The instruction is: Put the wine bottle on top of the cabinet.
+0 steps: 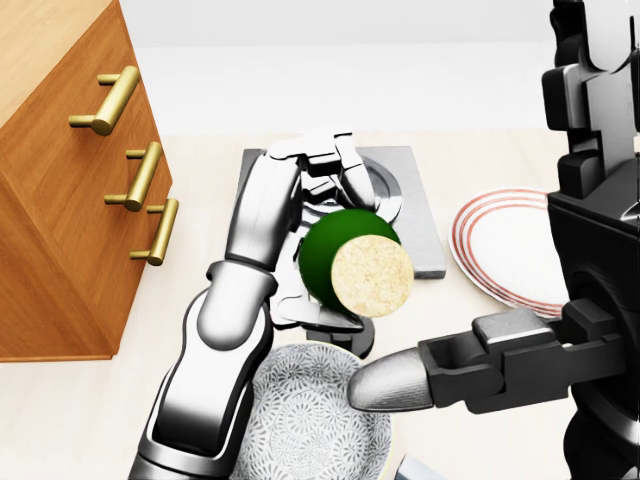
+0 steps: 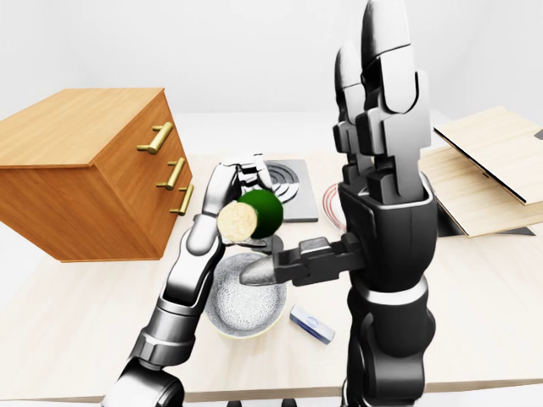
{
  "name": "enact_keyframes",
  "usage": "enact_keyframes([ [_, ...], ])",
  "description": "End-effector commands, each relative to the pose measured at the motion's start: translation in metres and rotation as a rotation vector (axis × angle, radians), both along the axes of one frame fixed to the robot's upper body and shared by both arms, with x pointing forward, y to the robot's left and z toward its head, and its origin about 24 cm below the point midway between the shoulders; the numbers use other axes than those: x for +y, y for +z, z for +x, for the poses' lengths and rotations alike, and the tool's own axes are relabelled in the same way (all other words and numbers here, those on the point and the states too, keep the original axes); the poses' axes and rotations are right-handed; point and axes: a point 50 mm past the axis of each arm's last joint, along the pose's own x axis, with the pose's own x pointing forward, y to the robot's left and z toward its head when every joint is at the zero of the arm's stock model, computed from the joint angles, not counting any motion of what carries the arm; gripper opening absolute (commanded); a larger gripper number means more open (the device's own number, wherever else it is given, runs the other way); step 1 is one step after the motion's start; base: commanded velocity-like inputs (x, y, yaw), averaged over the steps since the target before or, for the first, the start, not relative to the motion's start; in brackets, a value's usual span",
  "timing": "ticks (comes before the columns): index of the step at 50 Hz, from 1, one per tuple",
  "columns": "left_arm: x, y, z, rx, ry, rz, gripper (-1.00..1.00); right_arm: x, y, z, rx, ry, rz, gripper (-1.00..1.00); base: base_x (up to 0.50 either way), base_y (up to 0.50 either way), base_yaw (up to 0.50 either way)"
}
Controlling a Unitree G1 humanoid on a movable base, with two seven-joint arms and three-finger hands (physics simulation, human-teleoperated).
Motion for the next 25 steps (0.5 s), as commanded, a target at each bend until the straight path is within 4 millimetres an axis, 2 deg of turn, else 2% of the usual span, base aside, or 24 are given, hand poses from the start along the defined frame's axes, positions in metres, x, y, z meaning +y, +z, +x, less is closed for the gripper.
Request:
enact_keyframes([
  [1,0.012,-0.01,0.012,0.072,0.019,-0.04,-1.0,-0.02,-0.002,-0.011,-0.004,-0.061,0.027,1.0,0.0,0.0,0.0],
  [10,0.025,-0.005,0.018,0.059,0.045,-0.054,-1.0,-0.034,-0.018,-0.01,0.092,-0.105,0.05,1.0,0.0,0.0,0.0],
  [18,0.046,0.034,0.01,-0.093,0.064,-0.133,-1.0,-0.044,-0.033,-0.007,0.184,-0.139,0.064,1.0,0.0,0.0,0.0],
  [19,0.052,0.047,0.007,-0.141,0.068,-0.158,-1.0,-0.044,-0.036,-0.005,0.203,-0.142,0.067,1.0,0.0,0.0,0.0],
  [21,0.057,0.058,0.002,-0.19,0.061,-0.184,-1.0,-0.045,-0.038,-0.004,0.217,-0.143,0.071,1.0,0.0,0.0,0.0],
  [23,0.066,0.081,-0.011,-0.295,0.058,-0.227,-1.0,-0.047,-0.041,-0.002,0.235,-0.146,0.077,1.0,0.0,0.0,0.0],
  [25,0.072,0.093,-0.018,-0.35,0.057,-0.25,-1.0,-0.048,-0.043,-0.001,0.246,-0.148,0.08,1.0,0.0,0.0,0.0],
])
